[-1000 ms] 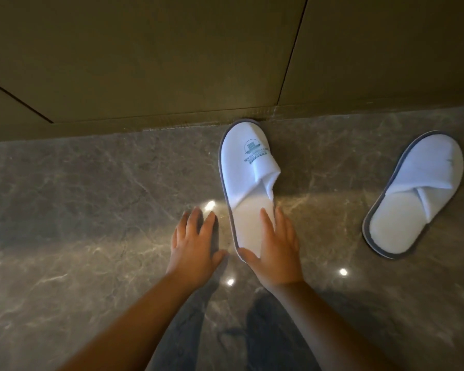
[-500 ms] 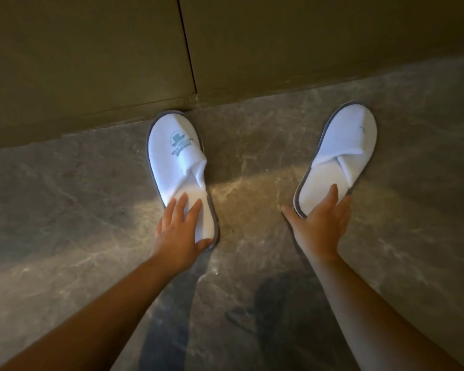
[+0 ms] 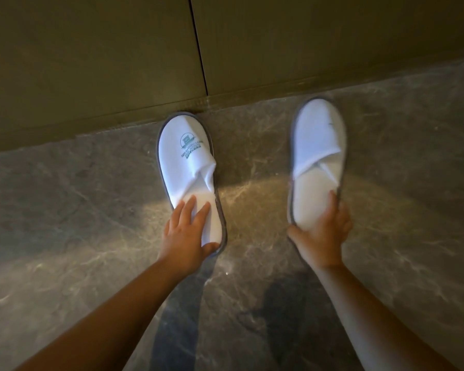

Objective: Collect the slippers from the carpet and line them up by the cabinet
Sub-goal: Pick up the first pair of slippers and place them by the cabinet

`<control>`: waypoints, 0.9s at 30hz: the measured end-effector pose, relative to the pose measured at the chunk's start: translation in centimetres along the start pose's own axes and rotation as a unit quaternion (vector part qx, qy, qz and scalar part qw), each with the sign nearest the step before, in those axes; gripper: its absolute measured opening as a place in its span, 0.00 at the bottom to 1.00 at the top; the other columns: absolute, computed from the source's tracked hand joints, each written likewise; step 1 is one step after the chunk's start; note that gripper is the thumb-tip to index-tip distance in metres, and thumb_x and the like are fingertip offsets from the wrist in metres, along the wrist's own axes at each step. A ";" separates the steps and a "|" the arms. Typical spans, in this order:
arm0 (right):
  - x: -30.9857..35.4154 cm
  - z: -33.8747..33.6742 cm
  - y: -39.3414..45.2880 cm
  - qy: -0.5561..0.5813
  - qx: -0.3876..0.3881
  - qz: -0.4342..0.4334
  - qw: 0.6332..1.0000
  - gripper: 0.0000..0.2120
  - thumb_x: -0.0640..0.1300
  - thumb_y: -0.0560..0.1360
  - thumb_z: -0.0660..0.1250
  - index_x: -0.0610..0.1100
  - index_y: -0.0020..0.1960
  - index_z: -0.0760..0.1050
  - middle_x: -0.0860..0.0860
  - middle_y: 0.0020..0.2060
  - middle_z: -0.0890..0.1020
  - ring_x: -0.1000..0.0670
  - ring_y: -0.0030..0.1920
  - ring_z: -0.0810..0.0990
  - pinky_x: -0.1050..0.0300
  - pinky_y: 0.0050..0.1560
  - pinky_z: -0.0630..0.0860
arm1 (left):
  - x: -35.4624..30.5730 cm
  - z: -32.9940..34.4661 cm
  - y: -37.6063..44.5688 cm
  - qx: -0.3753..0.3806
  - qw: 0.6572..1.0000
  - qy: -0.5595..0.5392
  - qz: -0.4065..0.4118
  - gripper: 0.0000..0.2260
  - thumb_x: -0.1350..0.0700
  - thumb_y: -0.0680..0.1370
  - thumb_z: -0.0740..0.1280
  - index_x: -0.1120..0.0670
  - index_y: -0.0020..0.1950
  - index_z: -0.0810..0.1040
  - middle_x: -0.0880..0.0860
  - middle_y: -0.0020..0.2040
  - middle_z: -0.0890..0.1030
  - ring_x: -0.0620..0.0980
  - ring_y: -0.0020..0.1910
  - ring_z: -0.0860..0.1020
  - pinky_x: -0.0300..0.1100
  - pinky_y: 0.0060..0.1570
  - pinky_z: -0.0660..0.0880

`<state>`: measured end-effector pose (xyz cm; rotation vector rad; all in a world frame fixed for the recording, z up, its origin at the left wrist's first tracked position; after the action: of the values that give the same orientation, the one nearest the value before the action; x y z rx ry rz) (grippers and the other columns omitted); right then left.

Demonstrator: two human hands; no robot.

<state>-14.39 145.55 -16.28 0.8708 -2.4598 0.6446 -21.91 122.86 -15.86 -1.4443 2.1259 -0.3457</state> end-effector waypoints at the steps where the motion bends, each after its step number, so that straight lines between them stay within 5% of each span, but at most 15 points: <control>1: 0.2 0.6 -0.8 -0.012 0.034 -0.034 0.999 0.50 0.41 0.58 0.76 0.42 0.71 0.51 0.36 0.70 0.58 0.36 0.67 0.58 0.47 0.67 0.54 | 0.1 0.0 0.0 0.000 1.000 0.001 0.000 0.37 0.44 0.72 0.64 0.50 0.73 0.47 0.54 0.76 0.45 0.56 0.74 0.42 0.54 0.72 0.48; 6: 1.2 2.7 -2.9 -0.101 0.139 -0.137 0.976 0.48 0.51 0.62 0.73 0.51 0.72 0.45 0.44 0.74 0.51 0.40 0.71 0.52 0.42 0.70 0.57 | 0.2 0.2 0.1 -0.001 1.000 0.006 -0.005 0.37 0.43 0.72 0.64 0.49 0.73 0.47 0.53 0.76 0.45 0.55 0.75 0.43 0.54 0.72 0.49; 10: 2.2 3.2 -2.7 -0.128 0.126 -0.124 0.976 0.46 0.56 0.65 0.70 0.50 0.72 0.46 0.43 0.74 0.50 0.40 0.72 0.51 0.43 0.71 0.56 | 0.2 0.2 0.2 0.004 1.000 0.009 -0.006 0.37 0.43 0.72 0.64 0.49 0.73 0.46 0.52 0.77 0.44 0.55 0.75 0.43 0.55 0.72 0.49; 27: 3.1 3.7 -2.1 -0.098 0.093 -0.074 0.988 0.43 0.51 0.65 0.72 0.49 0.71 0.50 0.42 0.73 0.54 0.40 0.71 0.54 0.41 0.69 0.57 | 0.2 -0.1 0.2 0.015 1.000 0.016 -0.006 0.36 0.44 0.72 0.63 0.48 0.73 0.46 0.52 0.77 0.44 0.55 0.75 0.43 0.54 0.72 0.48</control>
<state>-16.12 140.54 -16.93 1.2307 -2.5026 0.7771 -22.20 122.71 -15.95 -1.4430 2.1286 -0.4064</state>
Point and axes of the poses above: each hand's wrist, its own y-axis towards the middle knuckle, its own z-axis out of the palm, x = y × z, the point moved 3 cm from there along y, towards the middle knuckle
